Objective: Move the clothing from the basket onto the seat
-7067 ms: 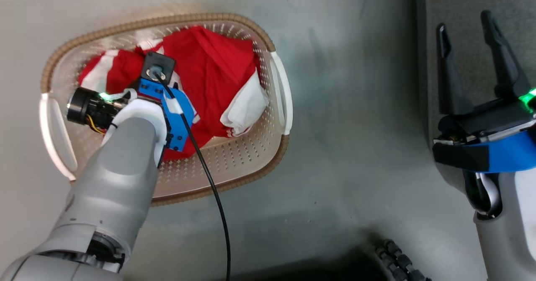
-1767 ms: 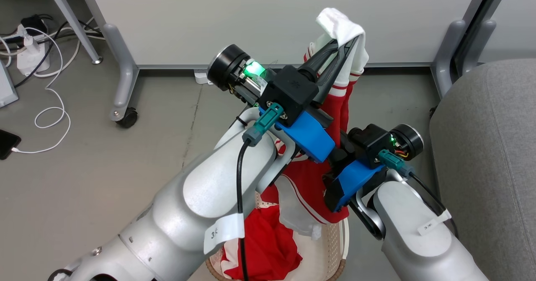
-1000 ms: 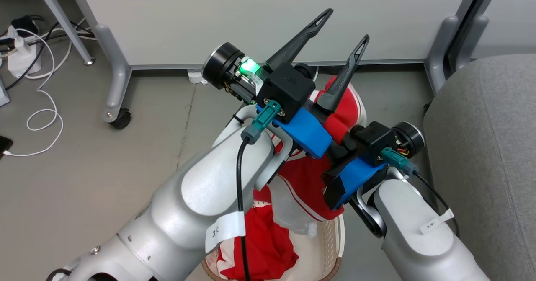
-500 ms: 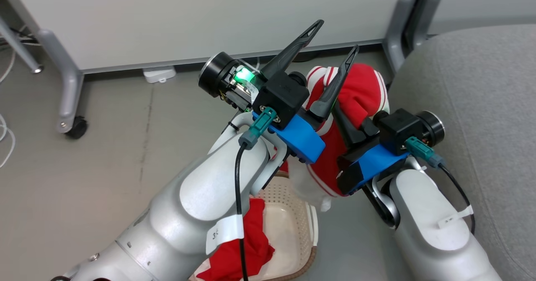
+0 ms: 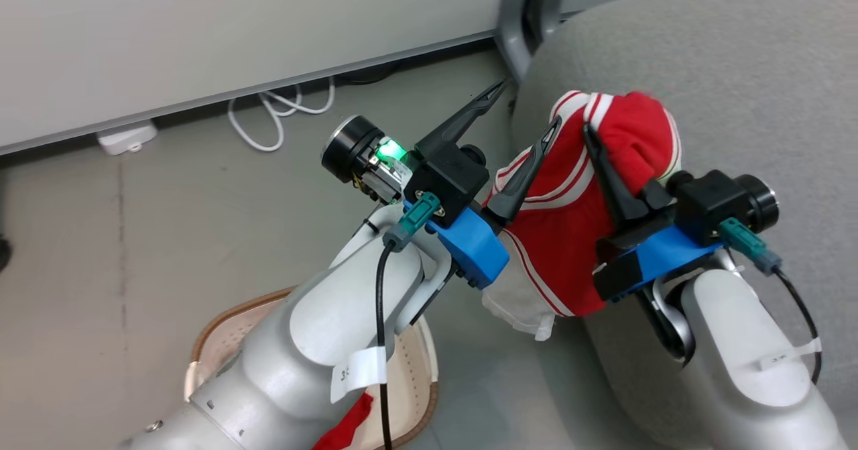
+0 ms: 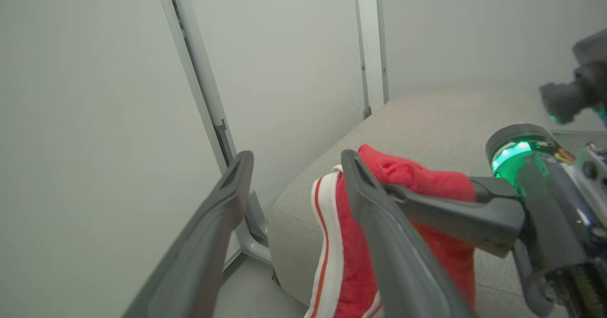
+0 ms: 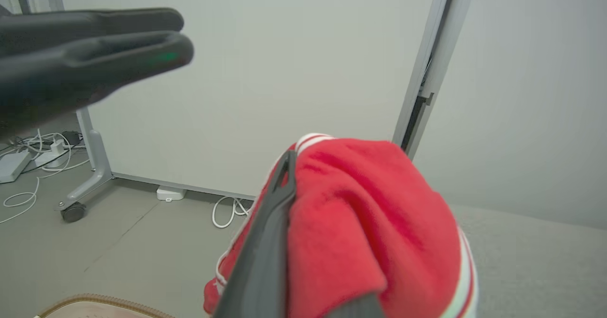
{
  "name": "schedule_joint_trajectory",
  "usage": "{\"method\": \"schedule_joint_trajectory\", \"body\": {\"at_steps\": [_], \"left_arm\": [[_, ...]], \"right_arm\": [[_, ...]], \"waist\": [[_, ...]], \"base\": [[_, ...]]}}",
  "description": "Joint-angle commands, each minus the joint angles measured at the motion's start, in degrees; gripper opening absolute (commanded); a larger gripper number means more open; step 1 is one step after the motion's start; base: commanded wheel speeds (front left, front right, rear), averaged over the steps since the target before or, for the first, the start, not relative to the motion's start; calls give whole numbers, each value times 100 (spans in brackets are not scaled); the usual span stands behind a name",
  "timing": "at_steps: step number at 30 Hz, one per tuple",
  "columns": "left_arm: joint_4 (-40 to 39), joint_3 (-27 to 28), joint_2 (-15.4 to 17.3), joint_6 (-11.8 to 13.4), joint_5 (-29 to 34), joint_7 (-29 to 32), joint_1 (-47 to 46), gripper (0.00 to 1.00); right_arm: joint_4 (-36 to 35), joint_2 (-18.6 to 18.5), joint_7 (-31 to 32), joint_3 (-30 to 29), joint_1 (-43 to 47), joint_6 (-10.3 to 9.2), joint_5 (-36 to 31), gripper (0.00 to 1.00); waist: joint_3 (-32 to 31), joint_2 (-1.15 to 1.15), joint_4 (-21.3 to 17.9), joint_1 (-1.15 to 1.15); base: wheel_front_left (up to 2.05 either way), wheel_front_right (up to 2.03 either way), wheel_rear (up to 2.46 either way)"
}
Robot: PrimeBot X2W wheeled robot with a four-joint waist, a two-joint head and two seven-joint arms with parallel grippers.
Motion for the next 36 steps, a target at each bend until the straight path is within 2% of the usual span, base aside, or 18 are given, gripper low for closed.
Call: {"method": "schedule_joint_trajectory", "body": {"at_steps": [1,12,19,24,31,36], "left_arm": [[55,-21,12,-44,-96,-12,79,100],[286,-241,-11,-239,-302,119,148,100],[405,-393,-25,-273,-429,158,167,100],[474,-439,-27,-237,-451,125,136,100],[493,-479,-28,-140,-374,80,-85,100],[504,-501,-16,-47,-230,48,-314,100]], "right_arm": [[-107,-42,-6,-90,101,1,46,0],[-556,-208,-6,-735,524,1,-1,0],[-878,-291,-6,-1168,907,1,-5,0],[-1017,-315,-6,-1252,1030,1,-24,0],[-1215,-341,-6,-1340,617,1,15,0],[-1327,-484,-5,-1545,-57,1,58,0]], "waist": [[77,0,-317,0],[145,0,-863,0],[206,0,-1006,0],[253,0,-1033,0],[502,0,-918,0],[910,0,-783,0]], "base": [[0,0,0],[0,0,0],[0,0,0],[0,0,0],[0,0,0],[0,0,0]]}}
